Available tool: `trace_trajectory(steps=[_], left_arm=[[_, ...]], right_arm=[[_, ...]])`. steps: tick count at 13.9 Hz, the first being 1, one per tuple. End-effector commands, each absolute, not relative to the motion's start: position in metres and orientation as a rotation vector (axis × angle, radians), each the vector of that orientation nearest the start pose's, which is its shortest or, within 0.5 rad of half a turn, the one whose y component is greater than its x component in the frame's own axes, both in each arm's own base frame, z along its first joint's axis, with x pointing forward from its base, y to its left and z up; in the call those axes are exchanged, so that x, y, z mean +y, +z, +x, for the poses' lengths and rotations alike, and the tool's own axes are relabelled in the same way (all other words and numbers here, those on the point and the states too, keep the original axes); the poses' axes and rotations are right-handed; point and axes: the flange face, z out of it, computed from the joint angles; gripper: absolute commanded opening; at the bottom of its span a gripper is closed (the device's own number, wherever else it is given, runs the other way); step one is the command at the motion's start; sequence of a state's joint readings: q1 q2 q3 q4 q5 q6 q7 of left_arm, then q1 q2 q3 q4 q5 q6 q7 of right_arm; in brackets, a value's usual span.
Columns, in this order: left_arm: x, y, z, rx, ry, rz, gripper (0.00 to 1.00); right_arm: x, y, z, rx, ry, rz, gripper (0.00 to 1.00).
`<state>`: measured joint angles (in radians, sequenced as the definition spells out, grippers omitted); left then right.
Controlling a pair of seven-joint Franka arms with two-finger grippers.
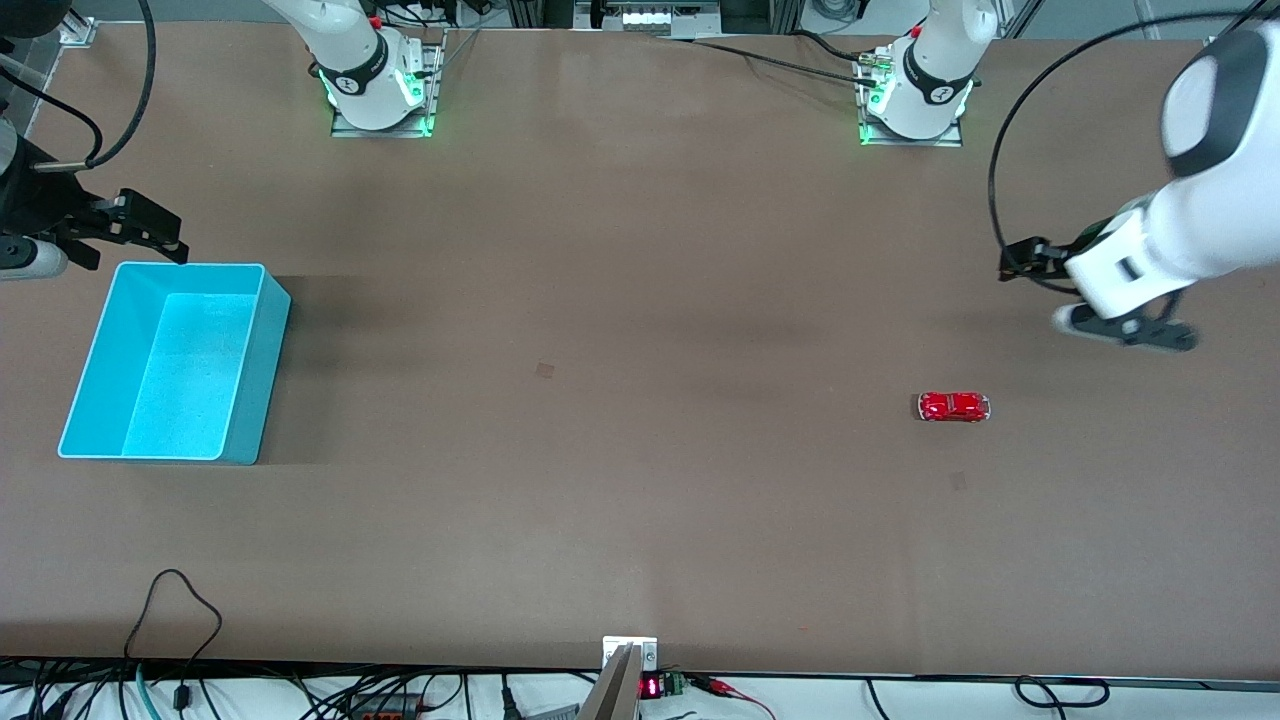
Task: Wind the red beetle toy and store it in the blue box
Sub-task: 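Reach the left gripper toward the red car while the right gripper nears the box, then lower the left gripper onto the red toy car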
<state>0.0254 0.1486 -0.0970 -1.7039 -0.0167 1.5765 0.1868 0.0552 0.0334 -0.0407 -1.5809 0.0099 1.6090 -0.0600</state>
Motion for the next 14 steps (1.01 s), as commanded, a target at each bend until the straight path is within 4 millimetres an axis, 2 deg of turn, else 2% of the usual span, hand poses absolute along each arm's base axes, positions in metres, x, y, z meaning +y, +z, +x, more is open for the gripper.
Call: trace_trajectory(steps=[1, 4, 5, 7, 10, 11, 12, 14], left_arm=[[-0.042, 0.434, 0.57, 0.795, 0.426, -3.094, 1.0], [-0.034, 0.382, 0.571, 1.306, 0.318, -2.901, 1.0], [-0.04, 0.372, 0.572, 1.446, 0.308, -2.816, 1.0], [-0.037, 0.348, 0.575, 1.699, 0.319, -2.653, 1.0], [-0.036, 0.321, 0.588, 2.058, 0.217, -2.392, 1.0], [-0.029, 0.314, 0.593, 2.12, 0.183, -2.334, 1.0], [-0.025, 0.303, 0.595, 2.165, 0.165, -2.296, 1.0], [-0.015, 0.283, 0.593, 2.167, 0.155, -2.303, 1.0]], right_arm=[[0.012, 0.592, 0.566, -0.13, 0.11, -3.137, 1.0], [0.018, 0.579, 0.563, -0.149, 0.226, -3.133, 1.0], [0.018, 0.562, 0.569, -0.16, 0.283, -3.126, 1.0], [0.016, 0.556, 0.571, -0.146, 0.31, -3.123, 1.0], [0.02, 0.538, 0.575, -0.162, 0.377, -3.112, 1.0], [0.026, 0.52, 0.581, -0.172, 0.423, -3.098, 1.0], [0.026, 0.513, 0.583, -0.168, 0.446, -3.078, 1.0], [0.028, 0.509, 0.583, -0.167, 0.467, -3.067, 1.0]])
